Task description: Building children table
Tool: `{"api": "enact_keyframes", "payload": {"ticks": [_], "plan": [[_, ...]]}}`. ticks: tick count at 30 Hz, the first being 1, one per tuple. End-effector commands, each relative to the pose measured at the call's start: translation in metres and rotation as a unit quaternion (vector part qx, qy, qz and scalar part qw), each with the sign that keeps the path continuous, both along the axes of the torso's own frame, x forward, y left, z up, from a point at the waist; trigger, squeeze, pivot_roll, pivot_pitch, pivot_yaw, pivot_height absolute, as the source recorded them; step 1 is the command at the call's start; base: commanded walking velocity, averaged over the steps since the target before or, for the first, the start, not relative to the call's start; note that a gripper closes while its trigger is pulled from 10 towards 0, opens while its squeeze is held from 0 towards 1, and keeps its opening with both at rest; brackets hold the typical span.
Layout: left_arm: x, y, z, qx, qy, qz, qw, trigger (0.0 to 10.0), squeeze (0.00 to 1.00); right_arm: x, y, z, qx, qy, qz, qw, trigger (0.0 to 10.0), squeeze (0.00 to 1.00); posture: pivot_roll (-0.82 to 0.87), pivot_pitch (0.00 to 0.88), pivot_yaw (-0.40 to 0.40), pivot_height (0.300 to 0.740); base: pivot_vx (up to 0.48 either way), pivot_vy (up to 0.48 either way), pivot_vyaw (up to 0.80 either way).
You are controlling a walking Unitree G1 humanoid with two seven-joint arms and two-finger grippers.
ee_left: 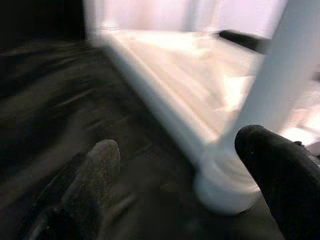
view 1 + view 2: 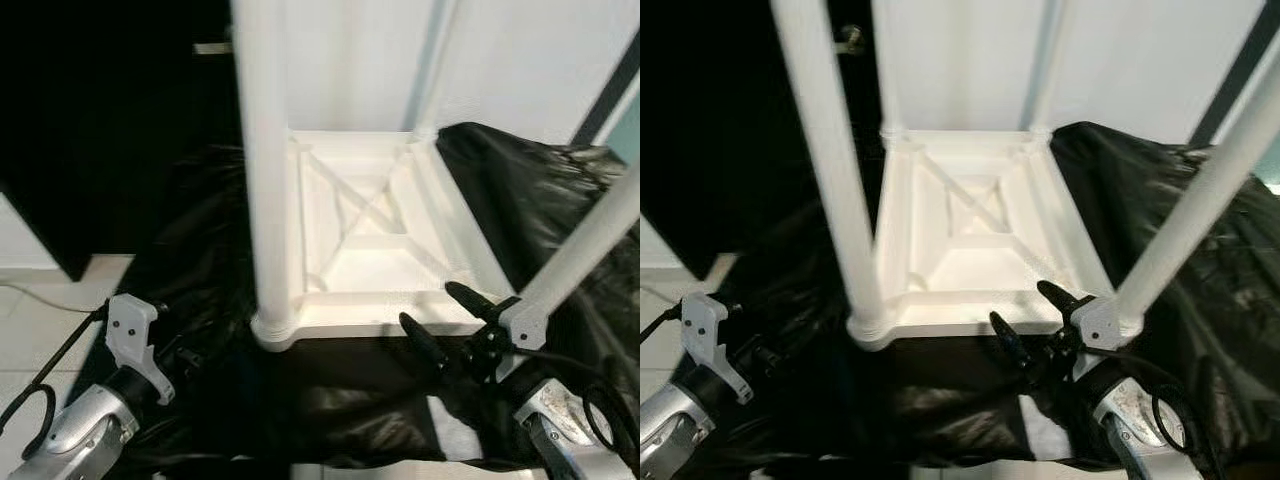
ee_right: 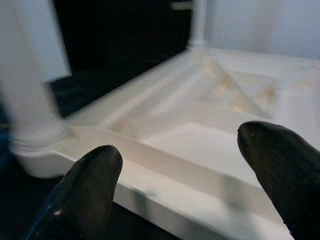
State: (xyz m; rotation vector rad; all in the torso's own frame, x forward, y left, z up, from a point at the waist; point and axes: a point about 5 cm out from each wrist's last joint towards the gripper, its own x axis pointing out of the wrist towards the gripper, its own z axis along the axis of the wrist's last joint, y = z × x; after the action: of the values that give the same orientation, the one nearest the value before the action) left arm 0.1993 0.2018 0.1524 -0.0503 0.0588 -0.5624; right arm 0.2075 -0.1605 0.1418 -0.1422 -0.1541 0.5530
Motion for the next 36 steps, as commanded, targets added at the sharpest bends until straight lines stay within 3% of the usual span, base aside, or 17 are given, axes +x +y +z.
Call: {"api": "enact_keyframes", "payload": {"ticks": [1,6,9,14,16,25,30,31,36], "plan": [[-0.005,-0.008,0.002,0.001,-0.01,-0.091,0.996,10.0,0.0,0.0,-0.005,-0.001,-0.007,0.004,-0.006,1.0,10.0,0.0,0.04,0.0,-0.032,0.74,0.0,0.0,0.0],[-0.007,0.007,0.0,0.011,-0.001,-0.068,0.998,10.0,0.0,0.003,-0.014,-0.003,-0.012,0.014,-0.025,1.0,10.0,0.0,0.03,0.0,-0.031,0.74,0.0,0.0,0.0],[-0.011,0.009,0.0,0.021,0.003,-0.082,0.996,10.0,0.0,0.004,-0.017,-0.002,-0.012,0.011,-0.03,0.999,10.0,0.0,0.04,0.0,-0.033,0.74,0.0,0.0,0.0],[-0.026,0.004,-0.002,0.019,0.035,-0.134,0.99,10.0,0.0,0.002,-0.018,-0.006,-0.013,0.015,-0.042,0.999,10.0,0.0,0.04,0.0,-0.036,0.74,0.0,0.0,0.0],[-0.031,0.0,-0.009,0.022,0.043,-0.137,0.989,10.0,0.0,0.002,-0.022,-0.014,-0.022,0.016,-0.085,0.996,10.0,0.0,0.04,0.0,-0.033,0.74,0.0,0.0,0.0],[-0.033,-0.003,-0.008,0.009,0.046,-0.146,0.988,10.0,0.0,0.001,-0.024,-0.014,-0.015,0.013,-0.089,0.996,10.0,0.0,0.04,0.0,-0.027,0.74,0.0,0.0,0.0],[-0.029,0.006,-0.008,0.004,0.049,-0.119,0.992,10.0,0.0,0.003,-0.027,-0.009,-0.015,0.003,-0.086,0.996,10.0,0.0,0.04,0.0,-0.028,0.74,0.0,0.0,0.0],[-0.024,0.013,-0.008,0.0,0.045,-0.09,0.995,10.0,0.0,0.004,-0.026,-0.008,-0.015,0.001,-0.084,0.996,10.0,0.0,0.04,0.0,-0.032,0.74,0.0,0.0,0.0],[-0.016,0.023,-0.007,-0.007,0.032,-0.043,0.999,10.0,0.0,0.005,-0.024,-0.007,-0.013,-0.001,-0.077,0.997,10.0,0.0,0.04,0.0,-0.039,0.74,0.0,0.0,0.0]]}}
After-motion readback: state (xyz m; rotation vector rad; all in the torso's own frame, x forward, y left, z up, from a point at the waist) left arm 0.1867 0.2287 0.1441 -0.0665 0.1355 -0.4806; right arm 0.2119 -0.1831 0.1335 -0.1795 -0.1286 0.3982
